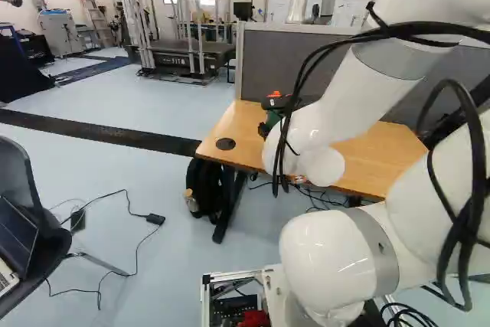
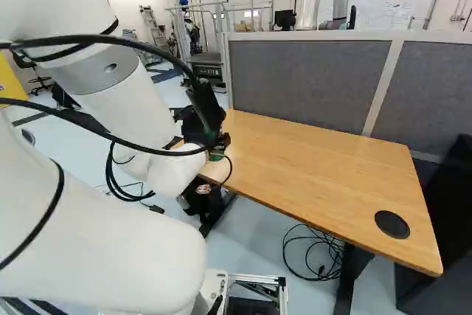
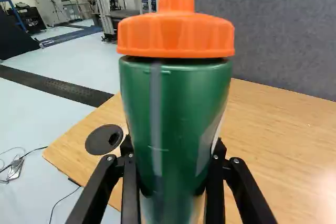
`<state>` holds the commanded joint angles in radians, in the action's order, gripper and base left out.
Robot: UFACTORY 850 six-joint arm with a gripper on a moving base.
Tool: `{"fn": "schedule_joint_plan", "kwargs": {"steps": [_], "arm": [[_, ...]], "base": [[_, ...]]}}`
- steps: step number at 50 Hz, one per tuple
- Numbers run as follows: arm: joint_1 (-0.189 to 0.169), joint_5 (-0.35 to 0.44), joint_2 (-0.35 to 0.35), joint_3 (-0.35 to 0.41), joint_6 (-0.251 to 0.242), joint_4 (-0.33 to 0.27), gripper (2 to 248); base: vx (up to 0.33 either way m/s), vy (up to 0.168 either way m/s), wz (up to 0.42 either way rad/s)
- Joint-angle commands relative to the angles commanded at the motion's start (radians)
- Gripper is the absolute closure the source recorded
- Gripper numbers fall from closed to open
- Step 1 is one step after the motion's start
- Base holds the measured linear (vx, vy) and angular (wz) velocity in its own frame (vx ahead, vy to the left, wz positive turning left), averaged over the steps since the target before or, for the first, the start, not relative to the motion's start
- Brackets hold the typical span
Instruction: Pick up the green bottle from the table
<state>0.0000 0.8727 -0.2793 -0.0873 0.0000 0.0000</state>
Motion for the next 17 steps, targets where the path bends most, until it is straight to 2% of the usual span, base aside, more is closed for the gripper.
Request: {"fn": "schedule_joint_plan", "kwargs": {"steps": [17], "arm": [[0.0, 0.0, 0.0, 0.0, 0.0, 0.0, 137]], "base": [[0.0, 0.0, 0.0]]}}
